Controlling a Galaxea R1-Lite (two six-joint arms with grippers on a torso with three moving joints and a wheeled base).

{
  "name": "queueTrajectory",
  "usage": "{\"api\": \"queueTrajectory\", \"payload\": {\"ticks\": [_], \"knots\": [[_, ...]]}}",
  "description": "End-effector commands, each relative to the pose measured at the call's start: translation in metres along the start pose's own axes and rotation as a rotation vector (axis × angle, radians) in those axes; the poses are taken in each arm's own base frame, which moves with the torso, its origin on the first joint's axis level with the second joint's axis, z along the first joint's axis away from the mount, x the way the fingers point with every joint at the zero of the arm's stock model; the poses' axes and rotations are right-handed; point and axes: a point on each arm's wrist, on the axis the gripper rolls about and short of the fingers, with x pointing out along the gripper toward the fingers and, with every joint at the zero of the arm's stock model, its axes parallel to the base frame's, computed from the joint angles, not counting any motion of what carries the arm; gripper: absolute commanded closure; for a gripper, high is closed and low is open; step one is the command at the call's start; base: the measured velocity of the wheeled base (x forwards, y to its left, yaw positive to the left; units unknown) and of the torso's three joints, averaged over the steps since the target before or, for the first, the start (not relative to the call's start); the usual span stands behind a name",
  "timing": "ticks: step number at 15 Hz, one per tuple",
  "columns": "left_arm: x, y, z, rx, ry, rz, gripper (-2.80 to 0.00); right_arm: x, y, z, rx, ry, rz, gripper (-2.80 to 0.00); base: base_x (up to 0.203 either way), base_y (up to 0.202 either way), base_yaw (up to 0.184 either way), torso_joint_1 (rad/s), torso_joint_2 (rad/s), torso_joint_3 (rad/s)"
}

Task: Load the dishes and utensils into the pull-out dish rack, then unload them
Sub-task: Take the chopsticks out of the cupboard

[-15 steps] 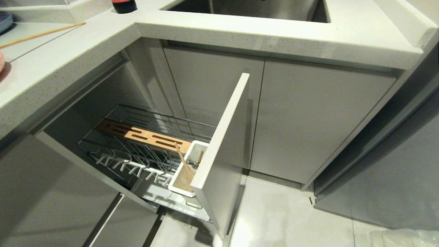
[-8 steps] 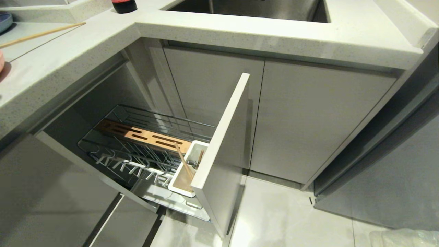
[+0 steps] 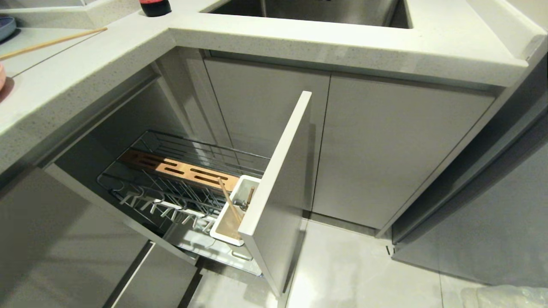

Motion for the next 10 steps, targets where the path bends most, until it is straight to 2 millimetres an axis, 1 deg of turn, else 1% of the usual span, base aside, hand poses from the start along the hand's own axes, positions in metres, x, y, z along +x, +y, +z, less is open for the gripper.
{"api": "queueTrajectory", "payload": {"ticks": [1,2,4,7,9,10], "knots": [[0.003,-0.001,-0.01,0.002,0.114,-0.028,0.0,0.0,0.0,0.0,-0.001,-0.001,0.001,0.0,0.0,0.0,0.0,0.0,0.0,0.0],[0.004,-0.002,-0.016,0.03,0.175,-0.061,0.0,0.0,0.0,0.0,-0.001,-0.001,0.001,0.0,0.0,0.0,0.0,0.0,0.0,0.0],[0.017,0.002,-0.032,0.09,0.32,-0.046,0.0,0.0,0.0,0.0,-0.001,-0.001,0.001,0.0,0.0,0.0,0.0,0.0,0.0,0.0],[0.031,0.011,-0.055,0.104,0.431,-0.013,0.0,0.0,0.0,0.0,-0.001,-0.001,0.001,0.0,0.0,0.0,0.0,0.0,0.0,0.0],[0.039,0.02,-0.079,0.105,0.526,0.016,0.0,0.0,0.0,0.0,-0.001,-0.001,0.001,0.0,0.0,0.0,0.0,0.0,0.0,0.0],[0.039,0.024,-0.091,0.107,0.549,0.026,0.0,0.0,0.0,0.0,-0.001,-0.001,0.001,0.0,0.0,0.0,0.0,0.0,0.0,0.0]]}}
